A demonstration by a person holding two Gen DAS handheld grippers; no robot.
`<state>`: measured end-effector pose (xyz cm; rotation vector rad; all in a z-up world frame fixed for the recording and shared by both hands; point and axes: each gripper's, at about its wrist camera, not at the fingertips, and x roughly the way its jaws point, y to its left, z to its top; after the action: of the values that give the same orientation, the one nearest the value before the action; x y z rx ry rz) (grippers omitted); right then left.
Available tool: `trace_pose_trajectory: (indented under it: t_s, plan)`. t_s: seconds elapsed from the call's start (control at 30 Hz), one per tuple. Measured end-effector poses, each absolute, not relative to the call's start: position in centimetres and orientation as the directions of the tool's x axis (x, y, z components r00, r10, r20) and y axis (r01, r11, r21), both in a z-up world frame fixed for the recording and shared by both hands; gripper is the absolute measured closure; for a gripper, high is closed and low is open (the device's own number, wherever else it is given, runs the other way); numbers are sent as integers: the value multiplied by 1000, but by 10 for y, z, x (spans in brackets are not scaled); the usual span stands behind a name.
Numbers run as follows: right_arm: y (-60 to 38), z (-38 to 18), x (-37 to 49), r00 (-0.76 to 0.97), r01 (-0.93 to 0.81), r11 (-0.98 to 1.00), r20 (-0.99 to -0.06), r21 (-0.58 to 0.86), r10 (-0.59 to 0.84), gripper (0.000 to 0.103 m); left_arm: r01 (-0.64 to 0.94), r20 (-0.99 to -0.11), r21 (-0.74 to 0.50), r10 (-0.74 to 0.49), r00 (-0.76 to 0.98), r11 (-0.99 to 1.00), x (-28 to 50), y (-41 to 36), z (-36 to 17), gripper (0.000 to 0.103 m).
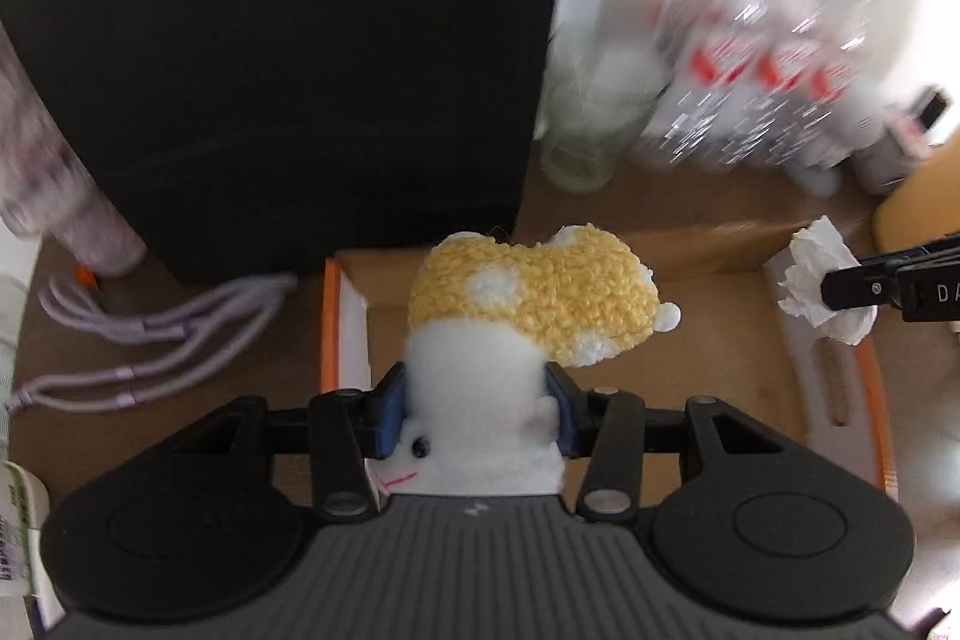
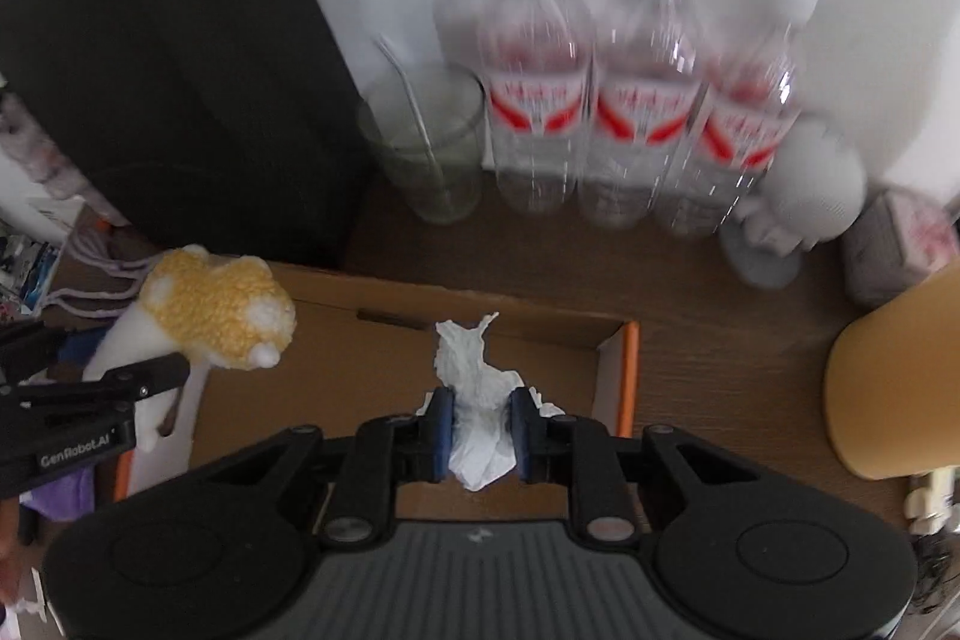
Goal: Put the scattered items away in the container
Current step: 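Carry the plush toy and tissue over the box and open both tools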
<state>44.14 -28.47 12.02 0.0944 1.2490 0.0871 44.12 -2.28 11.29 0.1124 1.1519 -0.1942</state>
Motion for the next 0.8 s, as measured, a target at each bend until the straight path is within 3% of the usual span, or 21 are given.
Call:
trace_pose_trajectory:
  t_s: [0.27, 0.4, 0.43, 0.47, 0.6, 0.67, 0.8]
  plan:
    - [-270, 43, 473, 202, 25, 998, -978, 60, 54, 83, 193, -945, 27, -38, 326, 981, 454, -18, 58, 54]
    - [-274, 31, 475, 192, 29, 999, -981, 16, 10, 79, 205, -943, 66, -6, 332, 976, 448, -16, 52, 53]
    - [-277, 32, 476, 193, 35, 999, -981, 13, 6, 84, 202, -944, 62, -8, 331, 977, 447, -16, 53, 53]
    - [-279, 34, 476, 198, 41, 999, -980, 12, 4, 83, 198, -945, 59, -9, 328, 978, 446, -16, 54, 52]
    - [-279, 43, 472, 215, 54, 998, -976, -10, -22, 71, 199, -948, 45, -21, 317, 979, 437, -19, 62, 38]
    - [-279, 50, 467, 227, 64, 998, -974, 2, -12, 44, 194, -942, 34, -33, 333, 980, 431, -15, 75, 37]
    - [-277, 80, 450, 262, 80, 996, -965, 43, 20, 39, 180, -917, 24, -50, 395, 983, 413, -8, 118, 21]
